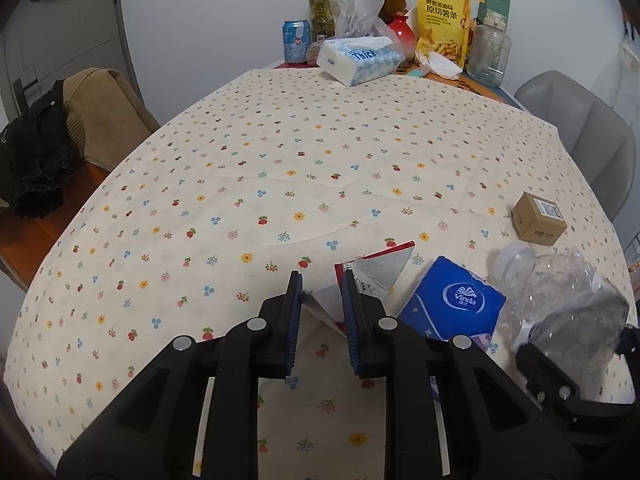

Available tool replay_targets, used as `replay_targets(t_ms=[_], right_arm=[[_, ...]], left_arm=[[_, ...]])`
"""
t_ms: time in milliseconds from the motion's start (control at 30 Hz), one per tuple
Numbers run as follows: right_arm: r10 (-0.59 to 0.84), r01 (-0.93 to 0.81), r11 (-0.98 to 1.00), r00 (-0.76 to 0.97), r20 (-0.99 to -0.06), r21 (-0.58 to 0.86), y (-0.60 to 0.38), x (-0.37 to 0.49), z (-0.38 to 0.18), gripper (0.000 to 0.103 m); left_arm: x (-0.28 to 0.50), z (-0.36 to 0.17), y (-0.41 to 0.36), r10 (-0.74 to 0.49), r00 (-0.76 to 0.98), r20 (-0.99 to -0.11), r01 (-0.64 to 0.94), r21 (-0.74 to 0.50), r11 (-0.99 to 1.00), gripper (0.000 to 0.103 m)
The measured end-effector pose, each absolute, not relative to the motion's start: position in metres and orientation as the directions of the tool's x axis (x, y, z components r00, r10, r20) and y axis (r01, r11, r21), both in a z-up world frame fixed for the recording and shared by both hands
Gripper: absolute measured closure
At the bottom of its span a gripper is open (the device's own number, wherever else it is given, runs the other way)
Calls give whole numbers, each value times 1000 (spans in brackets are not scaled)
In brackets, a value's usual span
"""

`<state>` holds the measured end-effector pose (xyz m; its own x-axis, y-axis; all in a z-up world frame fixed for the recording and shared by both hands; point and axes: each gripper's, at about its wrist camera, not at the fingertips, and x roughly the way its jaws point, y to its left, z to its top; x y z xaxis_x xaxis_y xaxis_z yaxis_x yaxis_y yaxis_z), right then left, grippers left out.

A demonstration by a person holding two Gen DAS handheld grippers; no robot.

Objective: Collect trash
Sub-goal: 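Grasp the crumpled clear plastic with the right tool while the left tool holds the scrap, then carry the paper scrap and clear plastic with both tools to the trash bin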

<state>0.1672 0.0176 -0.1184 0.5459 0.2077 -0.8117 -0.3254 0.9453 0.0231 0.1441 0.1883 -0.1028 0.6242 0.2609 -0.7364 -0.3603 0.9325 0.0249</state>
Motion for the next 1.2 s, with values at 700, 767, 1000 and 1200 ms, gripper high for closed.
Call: replay_targets(t_ms=[700, 767, 1000, 1200], right_arm=[[251, -287, 954, 602, -758, 88, -31, 137, -67, 81], [245, -280, 956, 612, -752, 84, -38, 133, -64, 82], [245, -258, 961, 641, -728, 97, -60, 119, -52, 82], [236, -242, 966, 695, -679, 88, -78, 105, -26, 82]], left_arm=[[118, -60, 134, 231, 710, -665, -280, 34, 959, 83], [116, -58, 127, 223, 716, -661, -268, 35, 963, 83], [109, -46, 104, 213, 732, -647, -235, 53, 971, 82], [105, -28, 75, 193, 763, -618, -195, 64, 979, 82]])
